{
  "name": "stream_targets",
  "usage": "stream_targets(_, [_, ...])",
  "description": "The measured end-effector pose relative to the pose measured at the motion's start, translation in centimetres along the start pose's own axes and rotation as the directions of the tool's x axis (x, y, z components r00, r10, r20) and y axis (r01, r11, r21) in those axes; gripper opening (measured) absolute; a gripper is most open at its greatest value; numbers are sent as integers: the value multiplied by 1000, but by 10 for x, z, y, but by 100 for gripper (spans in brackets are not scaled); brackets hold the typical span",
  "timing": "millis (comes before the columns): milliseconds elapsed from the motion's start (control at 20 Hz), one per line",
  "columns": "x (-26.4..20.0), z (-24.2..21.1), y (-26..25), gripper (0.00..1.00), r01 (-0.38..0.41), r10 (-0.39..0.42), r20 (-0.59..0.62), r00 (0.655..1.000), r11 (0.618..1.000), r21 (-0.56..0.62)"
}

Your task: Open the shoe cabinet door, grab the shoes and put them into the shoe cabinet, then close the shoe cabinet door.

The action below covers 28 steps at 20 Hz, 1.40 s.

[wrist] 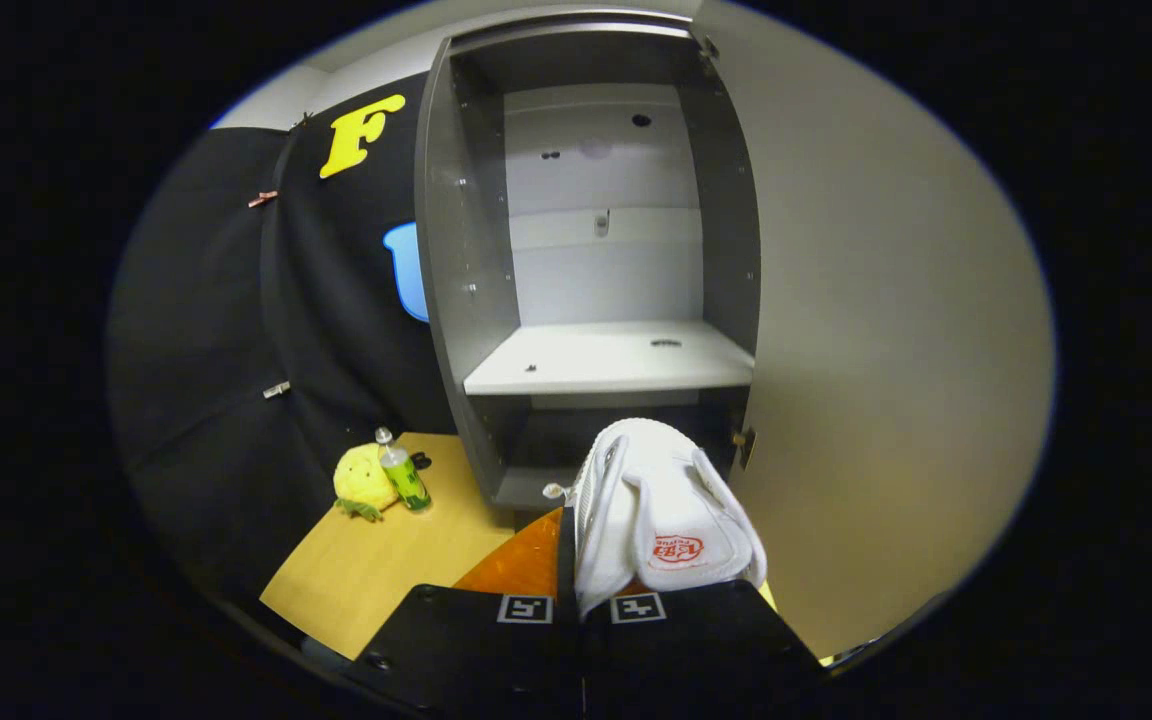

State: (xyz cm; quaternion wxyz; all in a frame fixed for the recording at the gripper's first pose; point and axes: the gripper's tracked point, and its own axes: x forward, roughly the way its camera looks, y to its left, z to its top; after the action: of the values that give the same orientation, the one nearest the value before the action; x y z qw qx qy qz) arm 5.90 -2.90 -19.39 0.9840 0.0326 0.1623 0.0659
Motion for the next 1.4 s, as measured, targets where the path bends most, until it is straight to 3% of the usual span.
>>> stream_targets(300, [29,101,1,6,4,-6,72,997,1000,17])
stream_targets(600, [120,137,1,6,-24,24,25,999,1000,11])
stream_targets(950, [241,141,-7,6,-3,3,-1,1000,1000,4])
stream_targets(1400, [344,112,-9,6,4,-7,-51,999,998,-64])
